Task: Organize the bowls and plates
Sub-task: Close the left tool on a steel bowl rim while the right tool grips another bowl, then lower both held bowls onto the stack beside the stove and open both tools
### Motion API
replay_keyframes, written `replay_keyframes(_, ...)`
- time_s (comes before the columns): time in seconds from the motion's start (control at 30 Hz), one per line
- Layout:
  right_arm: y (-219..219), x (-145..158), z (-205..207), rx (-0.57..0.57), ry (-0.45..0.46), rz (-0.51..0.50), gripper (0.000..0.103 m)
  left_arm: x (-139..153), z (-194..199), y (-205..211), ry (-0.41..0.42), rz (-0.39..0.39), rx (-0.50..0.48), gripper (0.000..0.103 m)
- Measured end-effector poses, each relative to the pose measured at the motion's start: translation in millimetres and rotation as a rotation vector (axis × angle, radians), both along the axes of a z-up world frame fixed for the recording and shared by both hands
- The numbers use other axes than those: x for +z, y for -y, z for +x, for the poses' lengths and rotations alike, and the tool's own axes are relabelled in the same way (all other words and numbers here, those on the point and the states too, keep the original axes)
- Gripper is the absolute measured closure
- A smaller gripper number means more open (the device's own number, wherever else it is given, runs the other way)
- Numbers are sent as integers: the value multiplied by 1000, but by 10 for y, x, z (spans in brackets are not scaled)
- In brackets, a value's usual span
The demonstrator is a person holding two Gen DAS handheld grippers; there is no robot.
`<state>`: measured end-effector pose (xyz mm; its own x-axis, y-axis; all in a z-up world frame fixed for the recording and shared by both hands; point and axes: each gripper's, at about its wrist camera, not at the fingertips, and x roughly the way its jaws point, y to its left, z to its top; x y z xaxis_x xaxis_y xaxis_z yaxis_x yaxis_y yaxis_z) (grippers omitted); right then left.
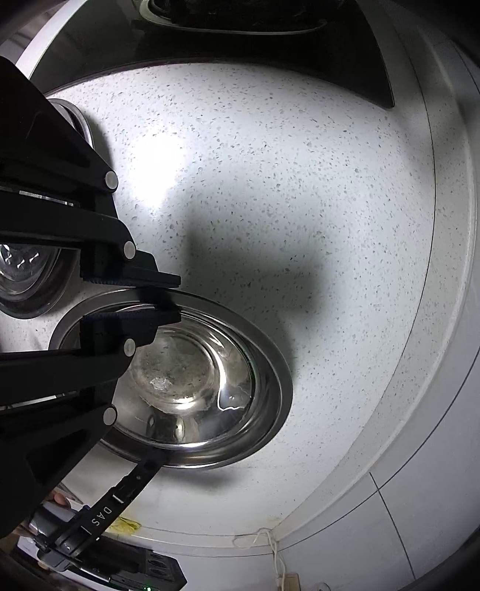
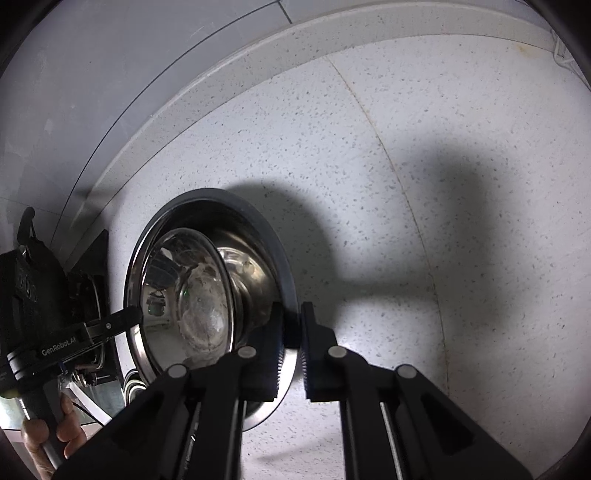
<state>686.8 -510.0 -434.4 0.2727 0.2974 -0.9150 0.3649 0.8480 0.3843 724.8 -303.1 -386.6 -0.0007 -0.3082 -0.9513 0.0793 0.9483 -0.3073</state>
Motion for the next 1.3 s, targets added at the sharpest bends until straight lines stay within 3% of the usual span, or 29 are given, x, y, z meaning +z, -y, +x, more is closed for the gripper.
replay_keyframes(0.73,-106,370,-213,55,61,-33,95,238,-228,-133,43,25,34,96)
replay_keyframes(1.07,-668,656,-380,191,136,-38,95,464,-684,-704,100,58,148,96)
replay_keyframes(1.3,-1161,671,-728,207,142,-54,95,429,-1037,-1147,110,66,143,96)
